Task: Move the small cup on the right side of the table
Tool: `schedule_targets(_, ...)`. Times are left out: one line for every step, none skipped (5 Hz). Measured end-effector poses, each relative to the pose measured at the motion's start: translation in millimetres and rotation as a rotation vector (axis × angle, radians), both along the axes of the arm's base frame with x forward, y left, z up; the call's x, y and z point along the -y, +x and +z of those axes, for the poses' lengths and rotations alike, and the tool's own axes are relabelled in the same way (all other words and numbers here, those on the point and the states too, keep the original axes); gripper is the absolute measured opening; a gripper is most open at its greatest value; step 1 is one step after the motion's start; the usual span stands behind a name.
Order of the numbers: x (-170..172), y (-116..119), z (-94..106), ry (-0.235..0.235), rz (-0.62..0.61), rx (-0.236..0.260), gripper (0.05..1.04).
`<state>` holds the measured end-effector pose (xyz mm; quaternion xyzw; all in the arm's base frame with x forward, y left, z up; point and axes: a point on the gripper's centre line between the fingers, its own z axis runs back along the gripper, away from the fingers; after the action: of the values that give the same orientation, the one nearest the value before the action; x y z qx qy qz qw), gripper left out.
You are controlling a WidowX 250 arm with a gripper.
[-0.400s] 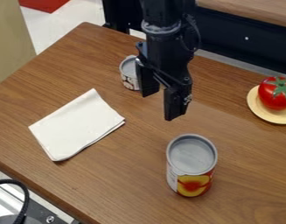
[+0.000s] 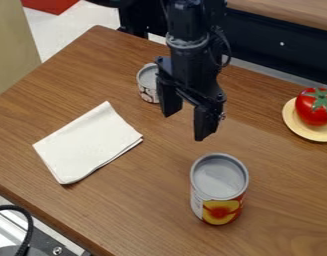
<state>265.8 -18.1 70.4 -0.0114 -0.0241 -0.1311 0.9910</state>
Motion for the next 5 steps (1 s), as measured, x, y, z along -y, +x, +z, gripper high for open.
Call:
schedule_targets(-13,12,-3.8,0.006,0.133,0.020,0.997)
schedule_targets(-31,29,-0.4,0.016,0.267,0.107,0.997)
schedule_targets(-54,55,2.4,0.025,0.401,0.179,0.997)
schedule_targets(-75,77,-1.4,0.044,0.505,0.230,0.997)
schedule_targets(-89,94,-14.2,0.080,0.622,0.279,0.997)
